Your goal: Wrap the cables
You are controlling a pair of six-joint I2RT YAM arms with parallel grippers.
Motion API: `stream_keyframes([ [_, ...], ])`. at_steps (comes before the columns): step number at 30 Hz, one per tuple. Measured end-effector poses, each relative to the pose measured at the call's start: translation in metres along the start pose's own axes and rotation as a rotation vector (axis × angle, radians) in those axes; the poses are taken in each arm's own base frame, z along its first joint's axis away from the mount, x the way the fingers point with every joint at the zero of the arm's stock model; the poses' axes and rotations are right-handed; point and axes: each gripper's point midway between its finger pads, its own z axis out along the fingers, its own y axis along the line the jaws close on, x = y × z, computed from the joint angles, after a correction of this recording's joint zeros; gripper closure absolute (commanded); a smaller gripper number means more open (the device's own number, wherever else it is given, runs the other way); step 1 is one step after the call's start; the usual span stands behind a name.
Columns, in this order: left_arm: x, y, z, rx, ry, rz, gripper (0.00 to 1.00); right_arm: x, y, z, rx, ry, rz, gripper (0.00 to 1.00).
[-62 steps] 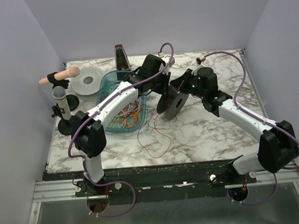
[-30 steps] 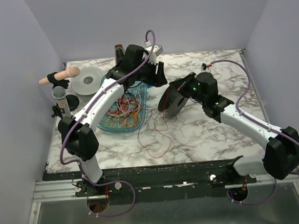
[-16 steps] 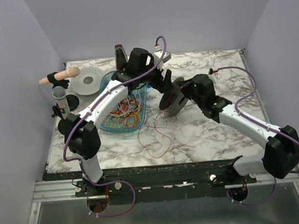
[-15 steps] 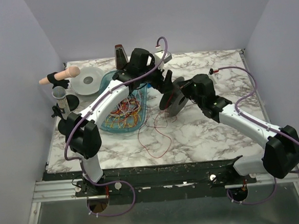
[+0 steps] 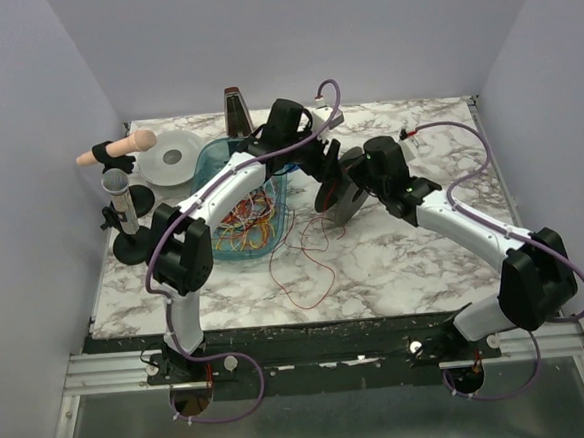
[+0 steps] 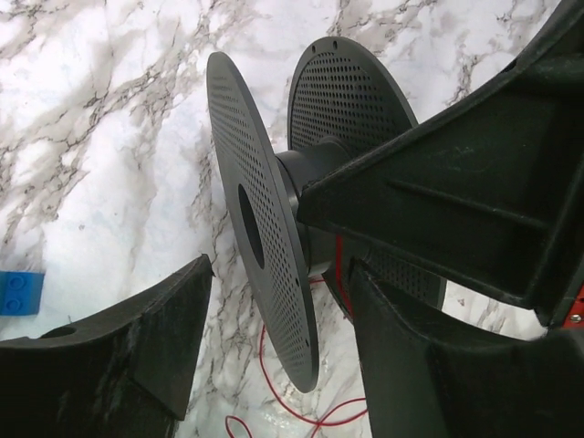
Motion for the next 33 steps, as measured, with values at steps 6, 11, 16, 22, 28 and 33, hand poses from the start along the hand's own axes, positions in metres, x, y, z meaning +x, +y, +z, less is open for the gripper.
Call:
stream_keyframes([
  [6, -0.004, 0.002, 0.004, -0.001, -0.014, -0.003, 0.37, 0.001, -0.003, 0.008, 0.041, 0.008, -0.011, 0.99],
  [11, -0.001, 0.002, 0.009, 0.003, -0.011, -0.009, 0.37, -0.001, -0.007, 0.009, 0.077, 0.006, -0.022, 0.99],
  [16, -0.003, 0.002, 0.013, 0.002, -0.021, -0.005, 0.45, -0.01, -0.008, 0.01, 0.102, -0.015, -0.031, 0.99],
  [22, -0.013, 0.011, 0.027, -0.009, -0.048, 0.013, 0.22, -0.023, -0.012, 0.012, 0.119, -0.034, -0.061, 0.99],
  [28, -0.035, 0.0, 0.016, 0.091, -0.1, -0.008, 0.14, -0.042, 0.0, -0.028, 0.029, -0.039, -0.206, 0.99],
  [33, -0.084, -0.003, -0.004, 0.086, -0.193, 0.035, 0.16, -0.046, -0.011, -0.077, -0.061, -0.027, -0.217, 0.99],
])
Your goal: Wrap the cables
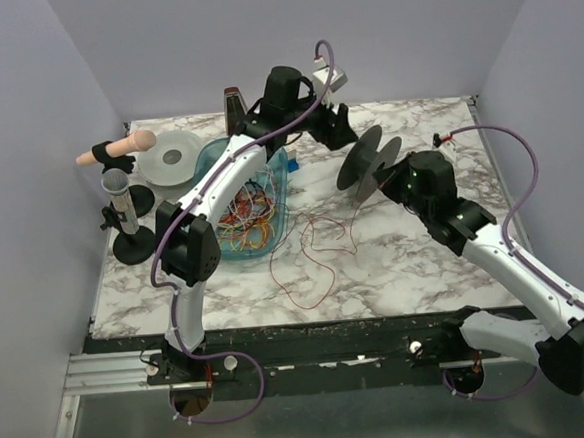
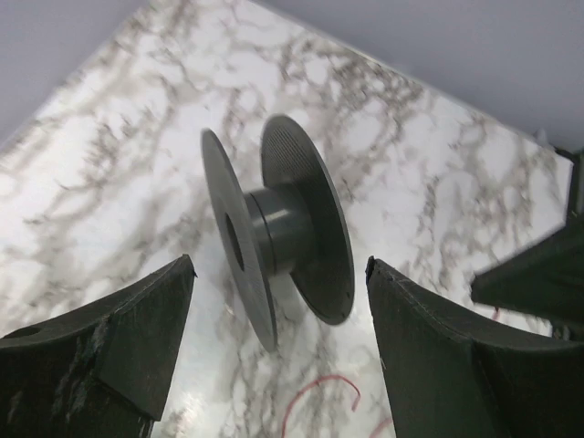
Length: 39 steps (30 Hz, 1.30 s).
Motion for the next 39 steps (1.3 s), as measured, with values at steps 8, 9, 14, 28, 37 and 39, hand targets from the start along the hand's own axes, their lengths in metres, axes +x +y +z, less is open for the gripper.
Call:
stream_keyframes([
  [8, -0.031, 0.019, 0.046, -0.186, -0.058, 0.147, 0.14, 0.011, -0.033, -0.031, 0.046, 0.045, -0.081, 0.99],
  [9, -0.023, 0.023, 0.055, -0.198, -0.044, 0.148, 0.15, 0.011, -0.034, -0.035, 0.049, 0.045, -0.089, 0.99],
  [14, 0.027, 0.059, 0.097, -0.29, 0.043, 0.151, 0.63, 0.004, -0.039, -0.052, 0.035, 0.024, -0.102, 0.99],
  [28, 0.073, 0.045, 0.066, -0.338, 0.187, 0.019, 1.0, -0.013, -0.013, -0.055, -0.014, 0.017, -0.155, 0.99],
  [37, 0.119, 0.001, 0.001, -0.513, 0.294, -0.214, 1.0, -0.002, 0.043, -0.026, -0.198, 0.087, -0.112, 0.99],
  [39, 0.123, -0.007, -0.005, -0.532, 0.29, -0.236, 1.0, 0.006, 0.048, -0.025, -0.229, 0.125, -0.108, 0.99],
])
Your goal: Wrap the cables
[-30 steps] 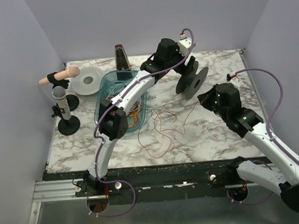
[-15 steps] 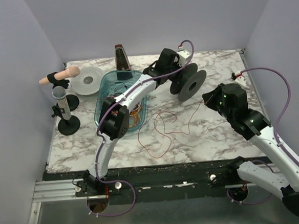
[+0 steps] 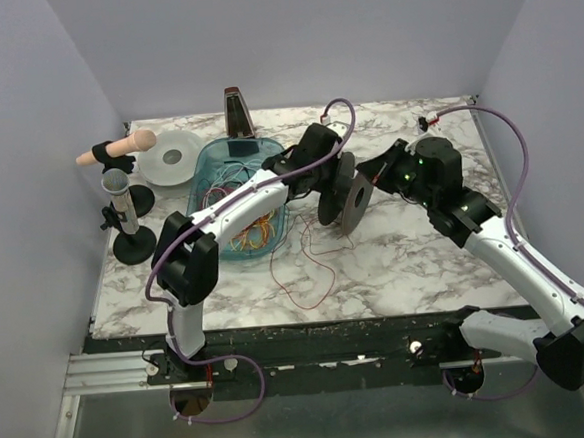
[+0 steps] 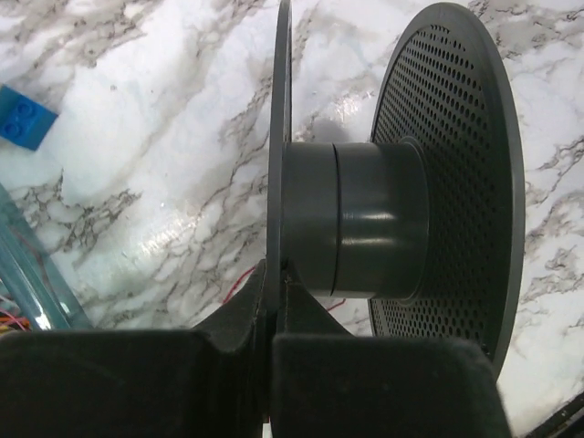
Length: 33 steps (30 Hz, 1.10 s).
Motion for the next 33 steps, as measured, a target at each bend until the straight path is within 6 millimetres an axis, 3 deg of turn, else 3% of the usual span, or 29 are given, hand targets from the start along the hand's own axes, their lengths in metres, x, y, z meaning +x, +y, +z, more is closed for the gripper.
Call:
stream_keyframes([
  [6, 0.014, -0.012, -0.011, -0.007, 0.01, -0.05, 1.0, 0.019, 0.022, -0.01, -0.117, 0.084, 0.043, 0.99],
  [9, 0.015, -0.016, -0.011, 0.0, 0.011, -0.064, 0.82, 0.031, 0.027, -0.019, -0.148, 0.116, 0.056, 0.99],
  [11, 0.016, -0.017, -0.011, 0.001, 0.012, -0.068, 0.76, 0.034, 0.027, -0.019, -0.15, 0.123, 0.056, 0.99],
  [16, 0.017, -0.02, -0.012, 0.014, 0.016, -0.052, 0.73, 0.037, 0.018, -0.001, -0.104, 0.119, 0.024, 0.99],
  [21, 0.014, -0.021, -0.016, 0.026, 0.011, -0.023, 0.67, 0.021, 0.007, 0.021, -0.042, 0.08, -0.017, 0.99],
  [26, 0.009, -0.028, -0.026, 0.063, 0.002, -0.016, 0.68, 0.01, -0.015, 0.041, 0.035, 0.045, -0.017, 0.99],
  [30, 0.006, -0.034, -0.032, 0.093, -0.005, -0.016, 0.78, 0.017, -0.036, 0.056, 0.111, 0.048, 0.014, 0.99],
  [33, 0.007, -0.037, -0.034, 0.11, -0.003, -0.024, 0.83, 0.024, -0.044, 0.057, 0.13, 0.049, 0.066, 0.99],
])
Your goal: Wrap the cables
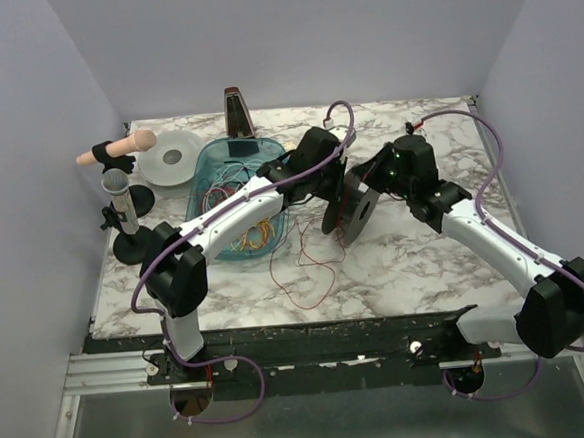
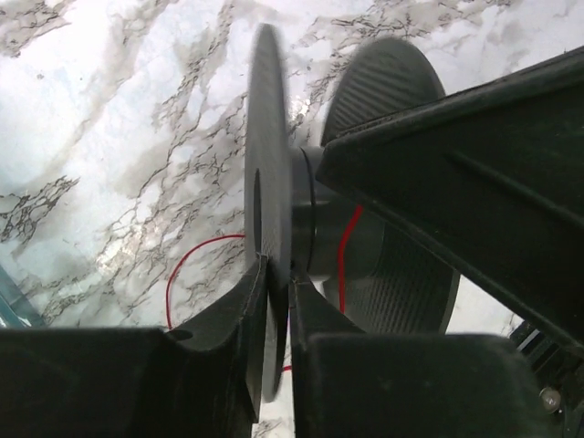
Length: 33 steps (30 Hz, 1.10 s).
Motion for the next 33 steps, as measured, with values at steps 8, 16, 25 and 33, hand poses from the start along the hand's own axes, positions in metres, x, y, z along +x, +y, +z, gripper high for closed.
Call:
stream_keyframes([
  [8, 0.006, -0.008, -0.001, 0.043, 0.027, -0.042, 0.83, 0.003, -0.004, -0.016, -0.019, -0.026, 0.093, 0.99],
  [16, 0.006, -0.01, -0.001, 0.053, 0.024, -0.034, 0.83, 0.005, -0.01, 0.005, 0.019, -0.018, 0.046, 0.99],
  [25, 0.005, -0.012, 0.0, 0.071, 0.019, -0.021, 0.74, 0.003, -0.015, 0.006, 0.045, -0.027, 0.029, 0.99],
  [33, 0.005, -0.016, -0.001, 0.09, 0.021, -0.013, 0.75, 0.001, -0.025, -0.005, 0.079, -0.051, 0.04, 0.99],
])
